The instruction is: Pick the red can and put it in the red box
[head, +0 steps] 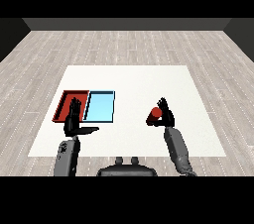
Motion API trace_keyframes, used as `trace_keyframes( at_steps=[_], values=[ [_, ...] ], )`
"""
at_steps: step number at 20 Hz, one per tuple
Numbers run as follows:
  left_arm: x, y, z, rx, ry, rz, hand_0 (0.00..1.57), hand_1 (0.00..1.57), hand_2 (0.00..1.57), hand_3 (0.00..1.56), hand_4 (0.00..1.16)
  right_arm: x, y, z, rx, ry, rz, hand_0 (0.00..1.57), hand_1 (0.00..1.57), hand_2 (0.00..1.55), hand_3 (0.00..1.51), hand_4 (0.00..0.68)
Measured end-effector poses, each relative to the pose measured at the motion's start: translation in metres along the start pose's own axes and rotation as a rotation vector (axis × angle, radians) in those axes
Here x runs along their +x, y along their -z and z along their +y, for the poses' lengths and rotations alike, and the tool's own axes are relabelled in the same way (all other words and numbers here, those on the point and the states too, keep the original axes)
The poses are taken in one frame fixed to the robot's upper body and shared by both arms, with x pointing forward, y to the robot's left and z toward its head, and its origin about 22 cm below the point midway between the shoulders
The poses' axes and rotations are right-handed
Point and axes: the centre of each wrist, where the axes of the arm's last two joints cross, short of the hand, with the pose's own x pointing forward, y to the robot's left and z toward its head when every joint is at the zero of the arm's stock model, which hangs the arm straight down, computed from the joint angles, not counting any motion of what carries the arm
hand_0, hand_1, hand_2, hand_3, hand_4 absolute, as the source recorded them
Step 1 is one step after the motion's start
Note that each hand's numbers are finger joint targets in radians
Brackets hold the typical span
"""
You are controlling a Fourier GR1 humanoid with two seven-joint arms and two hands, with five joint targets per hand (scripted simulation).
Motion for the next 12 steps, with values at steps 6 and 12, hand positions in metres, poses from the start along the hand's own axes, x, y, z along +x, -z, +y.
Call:
trace_keyframes(
  at_steps=[6, 12],
  values=[
    [-0.004, 0.004, 0.005, 0.0, 0.001, -0.001, 0.0, 0.0, 0.0, 0.0, 0.0, -0.001, 0.01, 0.002, -0.007, -0.005, 0.014, 0.0, 0.0, 0.0, 0.0, 0.0],
    [-0.001, 0.0, -0.005, 0.006, 0.008, -0.003, 0.0, 0.0, 0.0, 0.0, 0.0, -0.008, 0.013, 0.007, -0.001, -0.009, 0.026, 0.0, 0.0, 0.0, 0.0, 0.0]
  ],
)
